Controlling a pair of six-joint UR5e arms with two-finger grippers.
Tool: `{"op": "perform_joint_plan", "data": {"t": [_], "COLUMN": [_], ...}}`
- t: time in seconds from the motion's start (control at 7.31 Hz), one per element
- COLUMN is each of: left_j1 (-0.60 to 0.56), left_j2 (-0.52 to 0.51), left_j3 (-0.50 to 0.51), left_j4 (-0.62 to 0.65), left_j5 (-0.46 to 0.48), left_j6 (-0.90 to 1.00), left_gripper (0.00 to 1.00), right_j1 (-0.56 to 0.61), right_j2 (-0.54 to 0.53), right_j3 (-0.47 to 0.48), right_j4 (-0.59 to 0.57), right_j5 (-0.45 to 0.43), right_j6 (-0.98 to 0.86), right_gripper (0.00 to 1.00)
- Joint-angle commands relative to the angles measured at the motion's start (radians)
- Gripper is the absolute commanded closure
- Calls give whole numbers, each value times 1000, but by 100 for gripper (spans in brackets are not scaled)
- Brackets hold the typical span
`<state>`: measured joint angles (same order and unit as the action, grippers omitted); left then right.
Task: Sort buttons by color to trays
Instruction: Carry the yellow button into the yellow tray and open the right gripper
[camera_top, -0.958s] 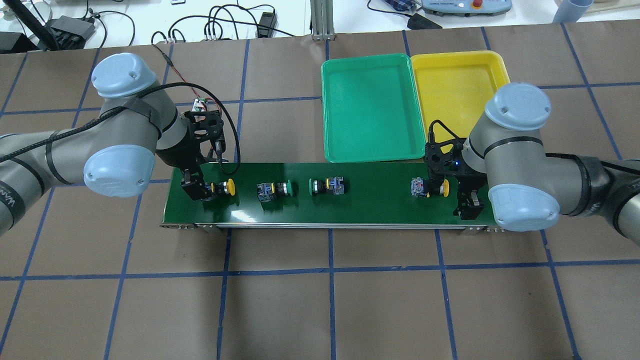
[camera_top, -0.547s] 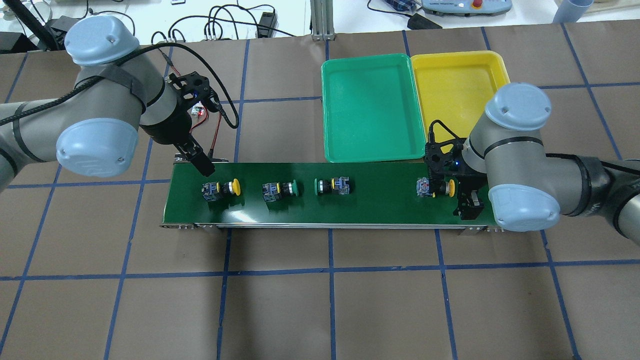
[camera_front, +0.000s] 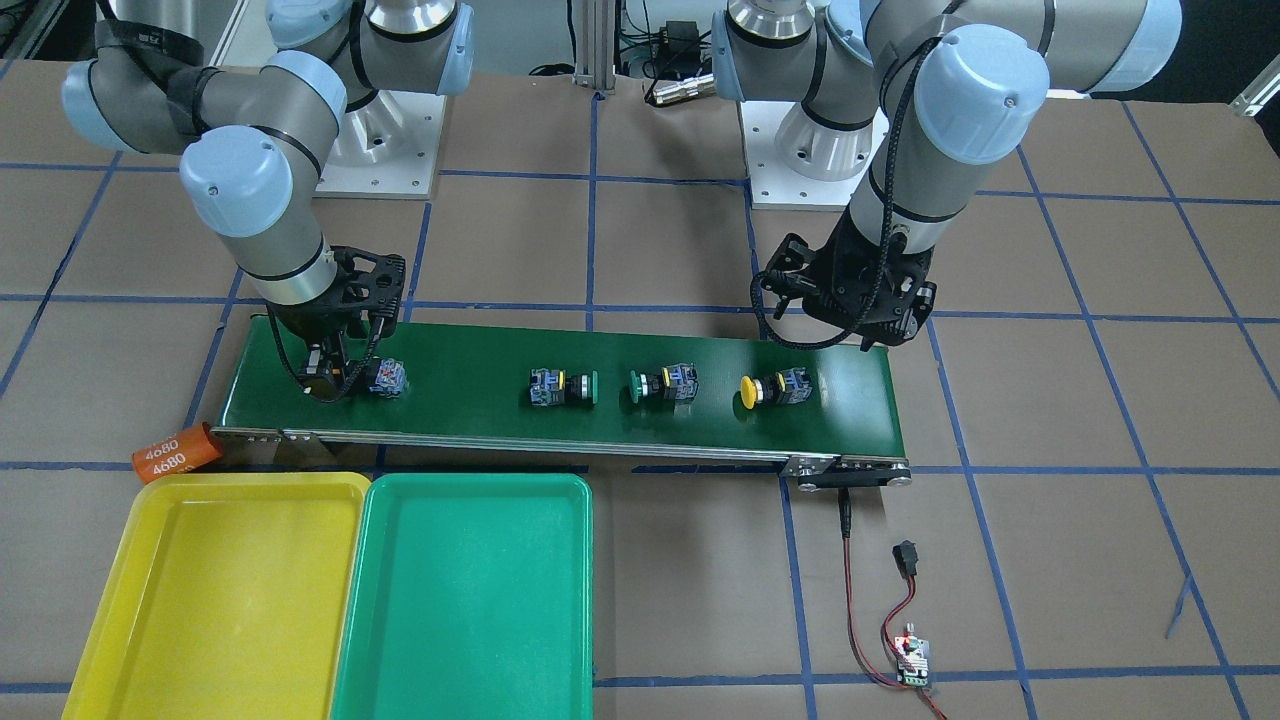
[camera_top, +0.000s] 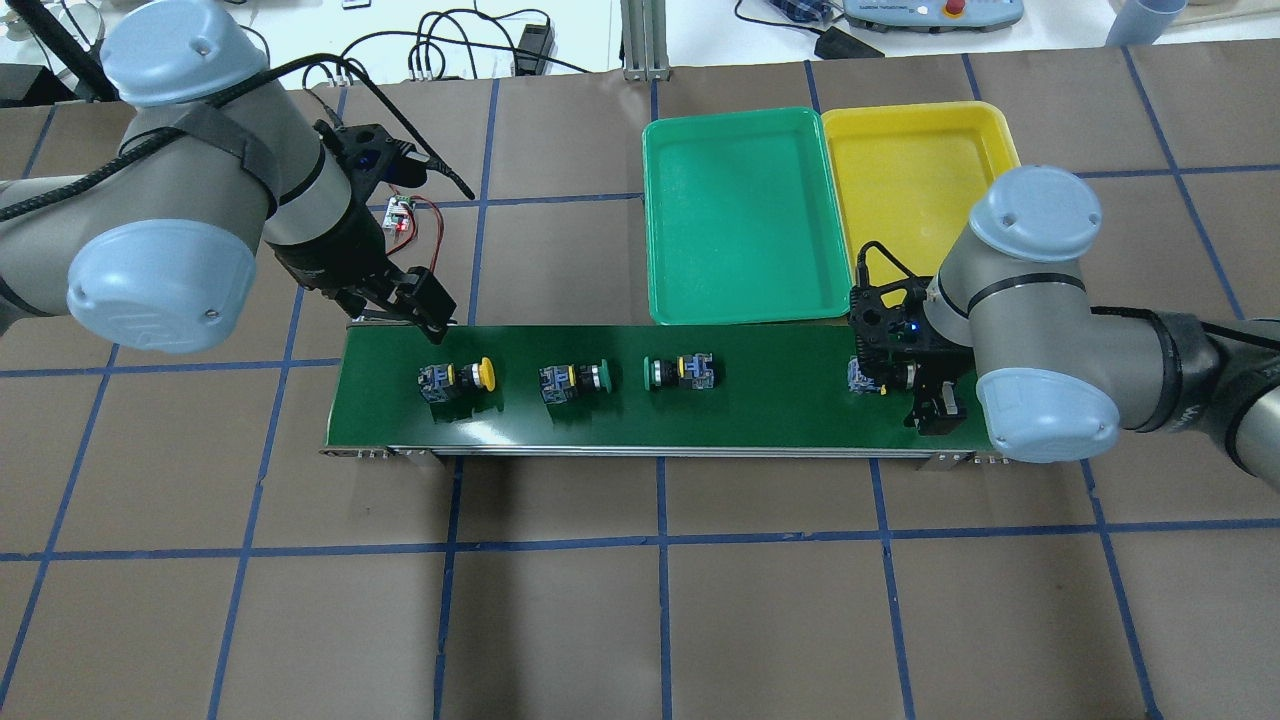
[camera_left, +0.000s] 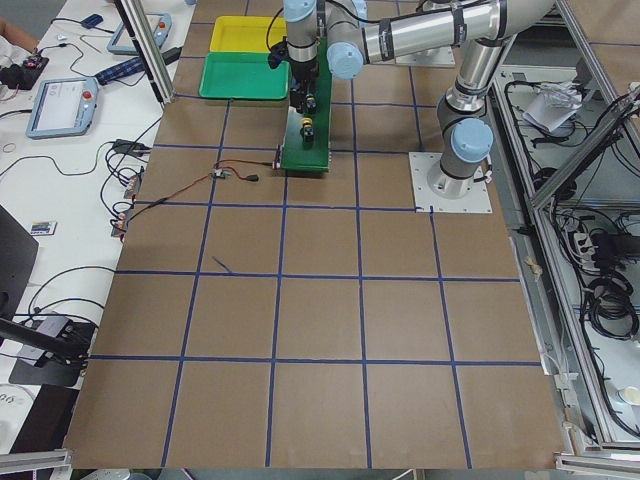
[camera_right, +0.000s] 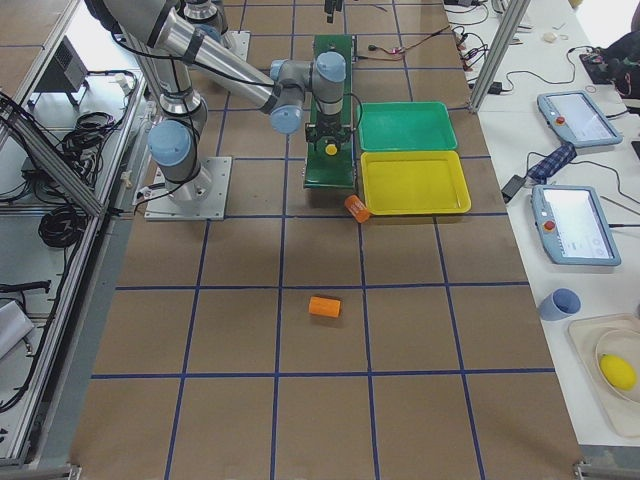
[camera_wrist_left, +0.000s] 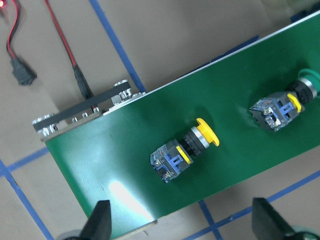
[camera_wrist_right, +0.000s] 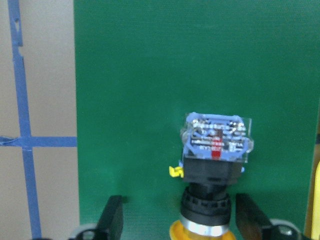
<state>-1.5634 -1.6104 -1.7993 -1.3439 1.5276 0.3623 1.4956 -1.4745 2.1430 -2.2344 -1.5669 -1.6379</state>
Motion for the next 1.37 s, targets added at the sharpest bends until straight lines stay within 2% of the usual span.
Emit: {"op": "perform_joint_plan", "data": {"t": [0.0, 0.14, 0.41, 0.68, 0.96, 1.23], "left_j1": [-18, -18, -20, -21, -24, -26], "left_j2": [-11, -26, -11, -5, -11, -3], "left_j3": [82, 115, 107, 113, 126, 129], "left_j4": [-122, -139, -141, -142, -178, -178], "left_j5": [6, 9, 2, -1, 3, 5], "left_j6": [-93, -142, -218, -261, -295, -293], "left_gripper": [0, 0, 0, 0, 0, 0], "right_j1": [0, 0, -5, -27, -168, -218], "right_j2": [0, 2, 2, 86, 202, 333], "right_j3": [0, -8, -43, -212, -375, -504], "right_j4": [-1, -4, -28, 7, 71, 79], "right_j5": [-2, -4, -4, -16, -7, -18], "right_j6": [0, -2, 7, 13, -2, -66], "right_gripper": [67, 75, 79, 82, 81, 80]}}
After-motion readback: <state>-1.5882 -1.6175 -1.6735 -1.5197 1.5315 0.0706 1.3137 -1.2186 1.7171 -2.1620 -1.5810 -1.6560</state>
